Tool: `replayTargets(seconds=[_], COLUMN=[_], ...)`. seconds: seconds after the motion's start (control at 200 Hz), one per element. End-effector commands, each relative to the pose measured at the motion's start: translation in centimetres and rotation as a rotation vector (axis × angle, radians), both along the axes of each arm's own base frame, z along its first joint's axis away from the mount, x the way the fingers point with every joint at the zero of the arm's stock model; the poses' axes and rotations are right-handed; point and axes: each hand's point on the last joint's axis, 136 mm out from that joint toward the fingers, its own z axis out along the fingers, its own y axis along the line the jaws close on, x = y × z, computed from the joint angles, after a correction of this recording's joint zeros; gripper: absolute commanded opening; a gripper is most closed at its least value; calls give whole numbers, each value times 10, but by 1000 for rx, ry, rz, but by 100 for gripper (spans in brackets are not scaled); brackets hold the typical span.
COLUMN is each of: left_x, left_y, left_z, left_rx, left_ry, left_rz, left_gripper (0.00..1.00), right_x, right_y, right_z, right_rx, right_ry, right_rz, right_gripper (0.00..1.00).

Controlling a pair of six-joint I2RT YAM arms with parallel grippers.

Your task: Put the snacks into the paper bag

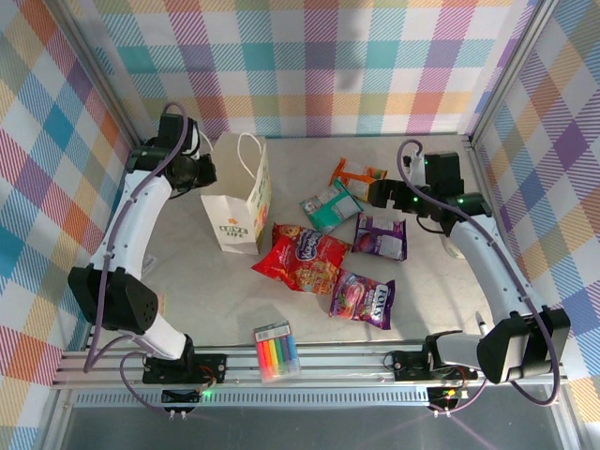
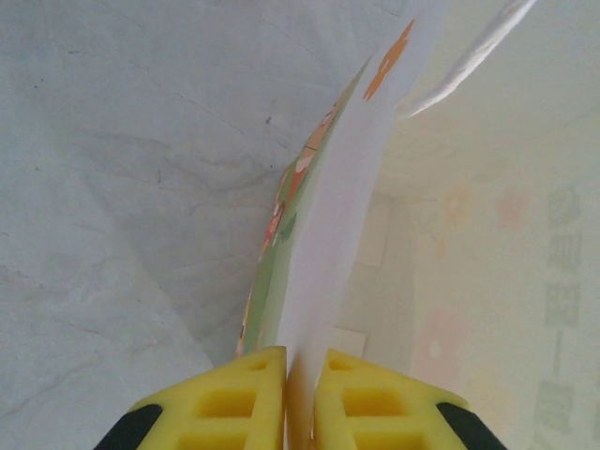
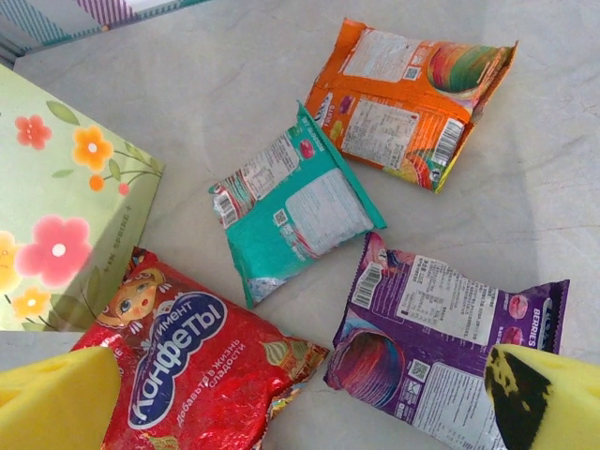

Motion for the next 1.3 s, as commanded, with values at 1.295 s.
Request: replayTargets(seconds=[1.295], left_x=[-50], left_y=[-6], left_z=[-3], left_rx=[16], left_ry=[32], left_rz=[3], left_gripper=[36], right_x=[-14], right_y=[2], right_z=[-6], right_rx=[-25], right_ry=[-1], right_rz=[51], right_gripper=[100])
